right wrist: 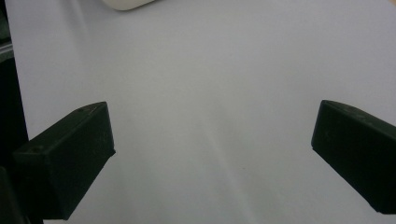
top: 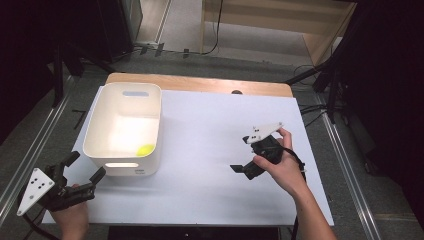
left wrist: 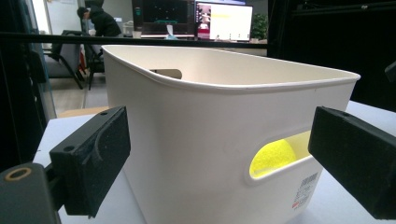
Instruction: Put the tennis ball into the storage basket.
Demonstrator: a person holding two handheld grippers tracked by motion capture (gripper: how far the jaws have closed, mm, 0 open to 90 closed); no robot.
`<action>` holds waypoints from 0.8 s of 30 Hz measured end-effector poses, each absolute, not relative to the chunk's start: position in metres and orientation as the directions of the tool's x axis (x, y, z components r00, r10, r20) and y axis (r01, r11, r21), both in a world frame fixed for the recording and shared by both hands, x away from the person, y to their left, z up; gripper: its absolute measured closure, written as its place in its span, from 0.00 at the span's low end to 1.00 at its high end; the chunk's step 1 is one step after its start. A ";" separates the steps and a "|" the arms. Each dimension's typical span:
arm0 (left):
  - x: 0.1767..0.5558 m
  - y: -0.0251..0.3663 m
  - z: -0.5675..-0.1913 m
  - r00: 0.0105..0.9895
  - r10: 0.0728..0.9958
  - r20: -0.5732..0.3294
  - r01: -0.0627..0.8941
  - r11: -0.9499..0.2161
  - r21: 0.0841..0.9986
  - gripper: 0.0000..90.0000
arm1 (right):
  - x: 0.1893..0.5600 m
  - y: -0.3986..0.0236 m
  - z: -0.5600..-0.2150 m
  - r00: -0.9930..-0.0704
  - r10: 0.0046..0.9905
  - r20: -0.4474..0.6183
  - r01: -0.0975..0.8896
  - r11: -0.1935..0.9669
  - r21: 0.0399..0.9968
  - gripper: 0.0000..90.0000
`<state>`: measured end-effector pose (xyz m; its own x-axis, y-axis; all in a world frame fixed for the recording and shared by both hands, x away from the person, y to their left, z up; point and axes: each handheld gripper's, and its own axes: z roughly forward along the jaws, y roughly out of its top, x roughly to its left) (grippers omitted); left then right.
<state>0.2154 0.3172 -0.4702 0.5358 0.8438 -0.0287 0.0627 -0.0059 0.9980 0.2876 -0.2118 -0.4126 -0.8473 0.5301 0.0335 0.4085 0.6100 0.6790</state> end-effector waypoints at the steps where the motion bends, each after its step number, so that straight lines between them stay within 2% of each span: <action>1: 0.215 0.317 -0.470 0.535 0.844 -0.028 0.062 -0.007 0.998 0.06 | 0.286 -0.214 -0.414 -0.843 0.536 0.037 0.414 0.605 0.680 0.00; 24: 0.214 0.314 -0.471 0.518 0.855 -0.009 0.065 -0.029 0.997 0.06 | 0.257 -0.277 -0.446 -0.762 0.642 0.079 0.463 0.456 0.760 0.00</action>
